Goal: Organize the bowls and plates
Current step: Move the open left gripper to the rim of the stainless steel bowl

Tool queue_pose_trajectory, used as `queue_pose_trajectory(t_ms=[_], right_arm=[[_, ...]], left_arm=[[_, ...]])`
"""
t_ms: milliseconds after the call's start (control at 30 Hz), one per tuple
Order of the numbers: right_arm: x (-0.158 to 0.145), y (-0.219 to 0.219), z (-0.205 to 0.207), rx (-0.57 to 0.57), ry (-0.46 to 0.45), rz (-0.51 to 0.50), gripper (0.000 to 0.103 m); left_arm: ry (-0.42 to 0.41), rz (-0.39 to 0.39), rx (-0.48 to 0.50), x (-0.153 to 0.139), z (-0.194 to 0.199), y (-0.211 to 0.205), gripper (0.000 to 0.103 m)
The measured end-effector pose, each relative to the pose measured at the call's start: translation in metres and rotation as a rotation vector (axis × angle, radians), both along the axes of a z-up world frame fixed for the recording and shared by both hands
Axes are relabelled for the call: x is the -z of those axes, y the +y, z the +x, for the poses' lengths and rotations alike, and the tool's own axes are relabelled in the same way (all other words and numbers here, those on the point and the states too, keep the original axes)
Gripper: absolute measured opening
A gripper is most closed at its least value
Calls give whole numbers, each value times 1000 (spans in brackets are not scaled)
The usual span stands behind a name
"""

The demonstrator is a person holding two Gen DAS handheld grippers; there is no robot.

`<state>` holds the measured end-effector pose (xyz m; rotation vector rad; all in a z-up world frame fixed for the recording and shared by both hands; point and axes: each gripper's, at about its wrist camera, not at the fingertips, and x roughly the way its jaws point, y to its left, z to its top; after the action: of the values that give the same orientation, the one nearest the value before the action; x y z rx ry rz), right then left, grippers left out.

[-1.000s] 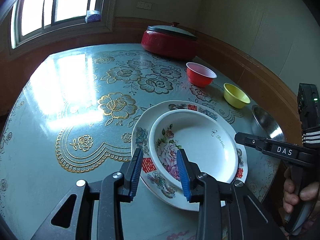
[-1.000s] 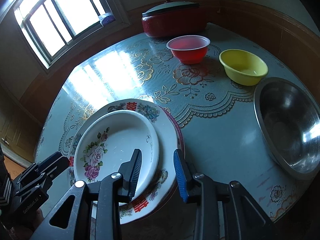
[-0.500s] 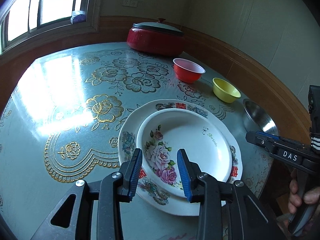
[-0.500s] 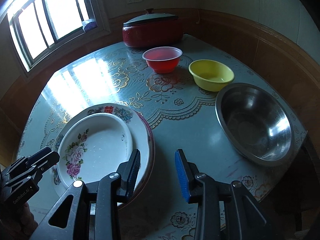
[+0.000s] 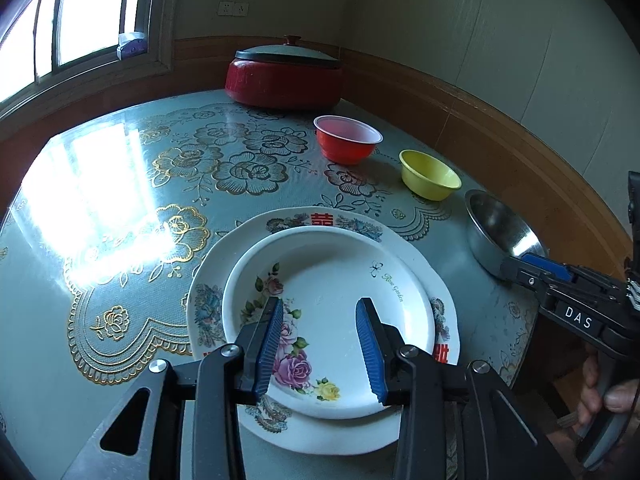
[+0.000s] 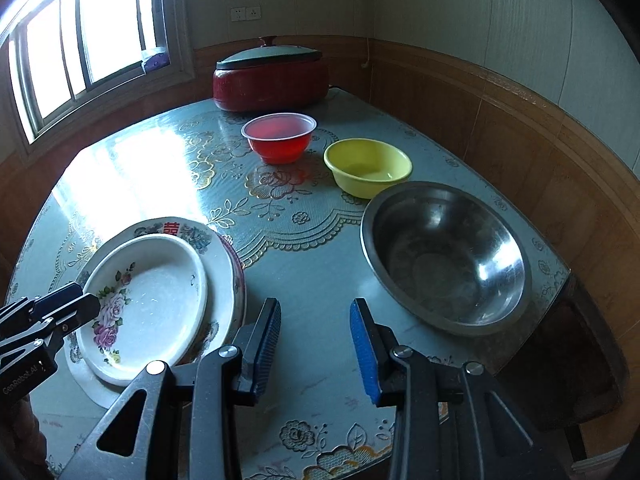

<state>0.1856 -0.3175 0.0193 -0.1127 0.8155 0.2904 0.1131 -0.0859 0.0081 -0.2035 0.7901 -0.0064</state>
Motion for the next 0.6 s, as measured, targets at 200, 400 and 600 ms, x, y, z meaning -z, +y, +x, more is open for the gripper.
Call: queue_pose_trajectory(t_ms=[200, 400, 600], right_arm=[[-13, -7, 12, -21, -82, -54, 36], [-16, -23, 28, -37, -103, -60, 36], [-15, -50, 45, -26, -101, -38, 36]], left_arm=[[-17, 14, -14, -9, 14, -16, 39], [-16, 20, -17, -12, 29, -37, 39], [-6, 35, 3, -12, 46, -62, 39]])
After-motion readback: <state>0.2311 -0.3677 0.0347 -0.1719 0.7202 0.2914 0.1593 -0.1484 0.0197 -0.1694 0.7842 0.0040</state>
